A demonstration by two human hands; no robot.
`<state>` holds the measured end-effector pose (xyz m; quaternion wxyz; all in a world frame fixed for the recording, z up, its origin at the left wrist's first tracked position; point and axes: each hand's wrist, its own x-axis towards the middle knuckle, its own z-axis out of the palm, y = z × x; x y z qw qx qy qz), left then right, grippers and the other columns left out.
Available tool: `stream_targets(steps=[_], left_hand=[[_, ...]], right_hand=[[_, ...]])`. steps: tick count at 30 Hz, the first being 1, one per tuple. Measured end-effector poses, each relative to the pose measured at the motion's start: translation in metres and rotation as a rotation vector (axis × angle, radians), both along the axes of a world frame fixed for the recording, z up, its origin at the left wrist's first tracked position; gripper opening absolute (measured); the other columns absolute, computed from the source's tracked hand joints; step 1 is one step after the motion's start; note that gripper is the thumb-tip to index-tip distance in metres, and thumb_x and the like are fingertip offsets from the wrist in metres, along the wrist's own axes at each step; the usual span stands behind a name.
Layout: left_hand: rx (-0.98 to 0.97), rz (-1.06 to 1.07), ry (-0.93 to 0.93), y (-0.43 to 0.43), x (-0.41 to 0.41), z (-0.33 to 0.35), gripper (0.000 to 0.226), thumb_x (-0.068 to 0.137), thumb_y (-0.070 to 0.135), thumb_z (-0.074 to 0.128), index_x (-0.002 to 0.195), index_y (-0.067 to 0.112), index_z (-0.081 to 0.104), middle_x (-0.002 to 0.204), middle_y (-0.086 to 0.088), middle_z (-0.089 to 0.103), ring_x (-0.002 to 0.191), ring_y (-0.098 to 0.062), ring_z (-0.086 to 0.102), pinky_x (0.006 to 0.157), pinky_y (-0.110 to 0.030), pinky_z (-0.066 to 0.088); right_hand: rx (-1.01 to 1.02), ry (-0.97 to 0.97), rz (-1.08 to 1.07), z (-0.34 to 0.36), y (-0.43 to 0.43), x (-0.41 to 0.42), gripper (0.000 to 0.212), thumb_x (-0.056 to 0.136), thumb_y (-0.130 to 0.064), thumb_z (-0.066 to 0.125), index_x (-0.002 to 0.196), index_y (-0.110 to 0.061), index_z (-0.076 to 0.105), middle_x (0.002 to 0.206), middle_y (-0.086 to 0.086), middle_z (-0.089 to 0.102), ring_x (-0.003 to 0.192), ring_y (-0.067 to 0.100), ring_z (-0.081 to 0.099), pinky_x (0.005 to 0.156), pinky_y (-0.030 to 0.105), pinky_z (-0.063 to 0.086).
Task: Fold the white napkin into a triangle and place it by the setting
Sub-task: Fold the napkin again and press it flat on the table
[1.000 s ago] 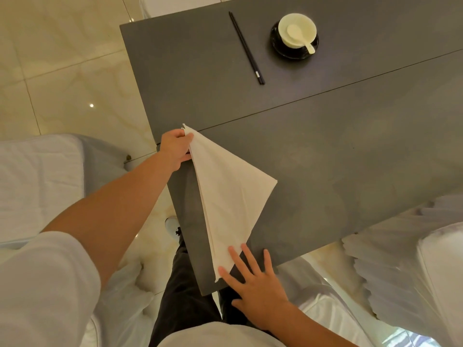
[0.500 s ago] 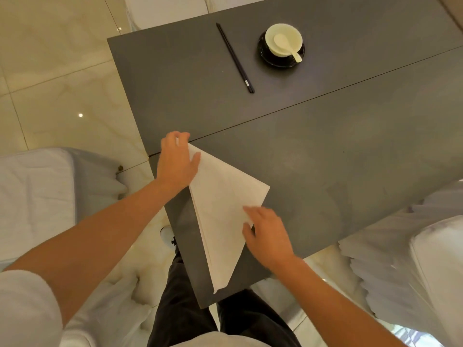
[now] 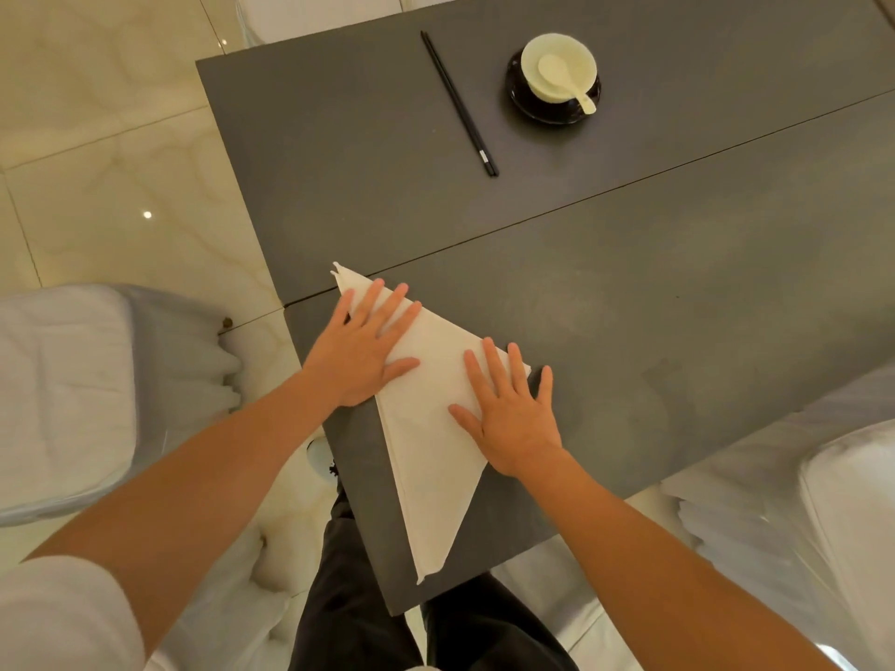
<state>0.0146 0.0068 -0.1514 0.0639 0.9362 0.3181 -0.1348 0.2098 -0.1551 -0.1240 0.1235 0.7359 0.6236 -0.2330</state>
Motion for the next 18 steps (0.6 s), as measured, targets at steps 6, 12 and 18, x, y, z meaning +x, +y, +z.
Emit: stream_targets(steps=[6, 12, 18], left_hand=[[-0.006, 0.118, 0.067, 0.028, -0.017, 0.010, 0.076, 0.096, 0.064, 0.008, 0.156, 0.019, -0.005, 0.166, 0.001, -0.003, 0.152, -0.027, -0.006, 0.119, -0.058, 0.005], [0.034, 0.300, 0.039, 0.044, -0.004, 0.035, 0.047, 0.097, 0.036, 0.045, 0.140, 0.017, 0.042, 0.147, -0.013, 0.040, 0.130, -0.037, 0.035, 0.104, -0.053, 0.030], [0.116, 0.322, 0.036, 0.064, 0.009, 0.061, 0.020, 0.091, 0.027, 0.056, 0.104, 0.015, 0.065, 0.110, -0.010, 0.055, 0.106, -0.034, 0.042, 0.090, -0.046, 0.034]], right_hand=[[-0.019, 0.009, -0.041, 0.007, 0.007, -0.004, 0.060, 0.099, -0.051, 0.020, 0.151, -0.032, -0.004, 0.162, -0.001, -0.010, 0.148, 0.029, -0.009, 0.115, 0.063, 0.007], [0.092, 0.016, -0.238, 0.017, 0.029, 0.012, 0.060, 0.086, -0.009, 0.057, 0.140, -0.020, 0.035, 0.130, 0.009, 0.046, 0.112, 0.031, 0.043, 0.090, 0.041, 0.038], [-0.024, 0.079, -0.156, 0.028, 0.050, 0.036, 0.022, 0.085, -0.010, 0.057, 0.107, -0.014, 0.056, 0.103, 0.009, 0.055, 0.101, 0.034, 0.052, 0.082, 0.041, 0.040]])
